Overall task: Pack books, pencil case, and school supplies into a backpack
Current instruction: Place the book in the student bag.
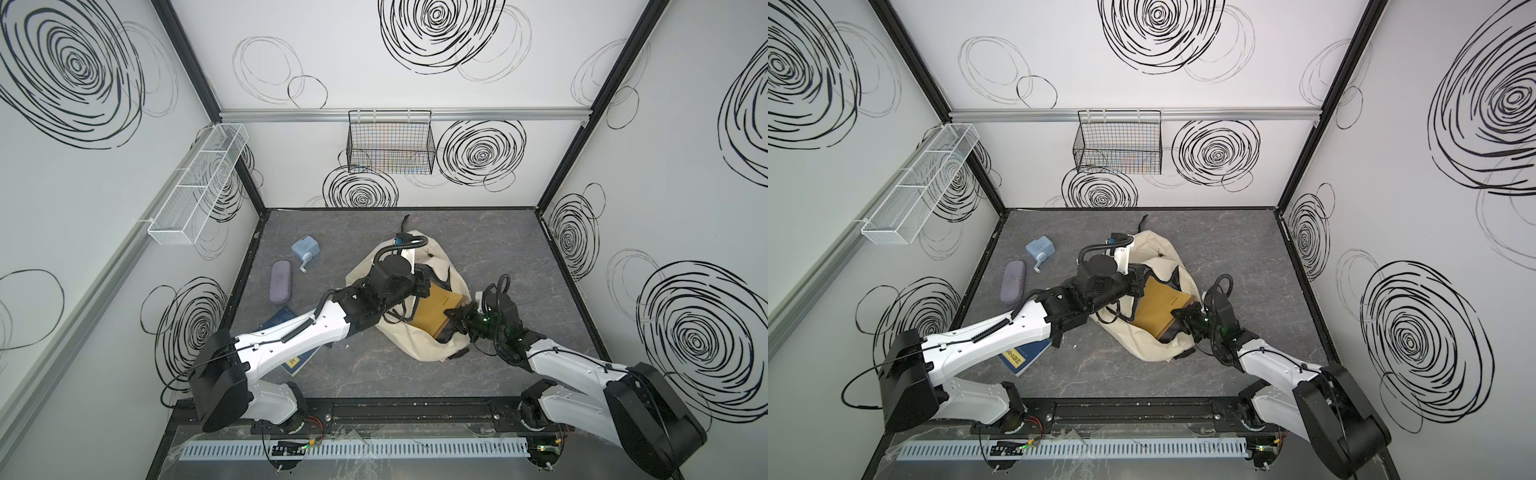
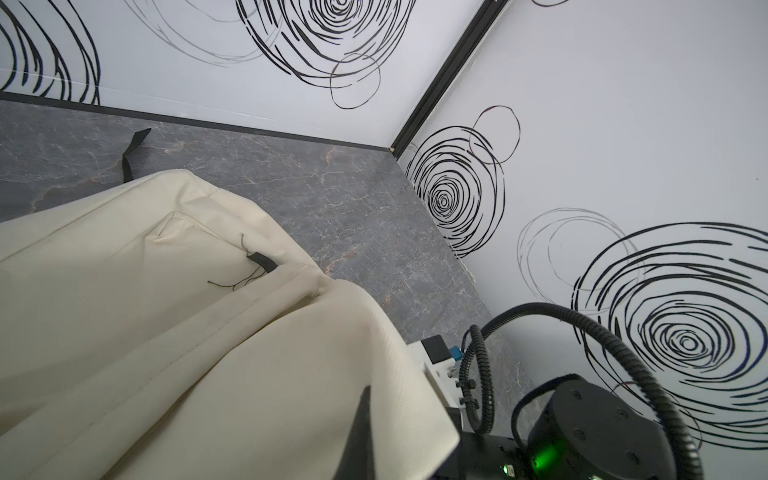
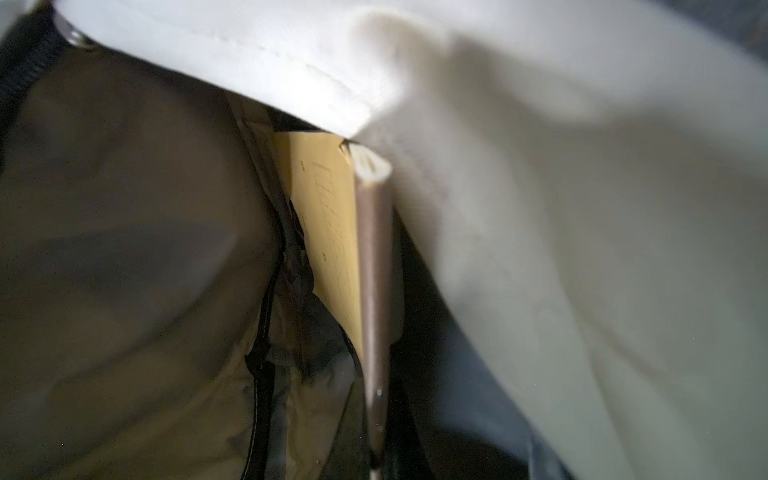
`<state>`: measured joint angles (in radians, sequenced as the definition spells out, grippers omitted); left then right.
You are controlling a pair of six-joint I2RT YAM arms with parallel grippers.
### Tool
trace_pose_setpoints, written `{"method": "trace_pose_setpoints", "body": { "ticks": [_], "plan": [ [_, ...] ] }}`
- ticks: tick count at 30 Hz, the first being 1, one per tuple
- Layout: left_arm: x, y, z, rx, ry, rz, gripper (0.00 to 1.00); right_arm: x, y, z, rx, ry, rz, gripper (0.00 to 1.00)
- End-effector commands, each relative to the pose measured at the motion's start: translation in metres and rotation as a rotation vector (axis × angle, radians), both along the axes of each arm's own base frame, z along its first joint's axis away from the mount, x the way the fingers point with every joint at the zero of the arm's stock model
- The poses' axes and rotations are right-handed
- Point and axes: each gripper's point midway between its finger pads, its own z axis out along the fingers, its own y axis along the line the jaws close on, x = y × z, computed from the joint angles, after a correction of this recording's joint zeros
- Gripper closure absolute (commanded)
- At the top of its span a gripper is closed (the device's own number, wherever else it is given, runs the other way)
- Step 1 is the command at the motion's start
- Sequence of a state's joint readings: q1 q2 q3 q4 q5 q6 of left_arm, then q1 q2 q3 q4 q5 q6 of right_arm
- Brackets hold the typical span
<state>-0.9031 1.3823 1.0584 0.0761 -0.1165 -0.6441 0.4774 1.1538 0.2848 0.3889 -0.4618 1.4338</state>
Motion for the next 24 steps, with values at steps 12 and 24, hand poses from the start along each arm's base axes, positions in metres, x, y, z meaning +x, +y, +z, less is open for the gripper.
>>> {"method": "trace_pose_setpoints", "body": {
  "ticks": [12, 24],
  "plan": [
    [-0.005, 0.001, 0.046, -0.061, -0.11, -0.017, 1.0, 0.057, 0.038, 0.037, 0.091, -0.128, -0.055, 1.0],
    [-0.01, 0.012, 0.026, -0.054, -0.065, -0.031, 1.0, 0.055, 0.067, 0.015, 0.085, -0.098, 0.084, 0.95]
  ]
}}
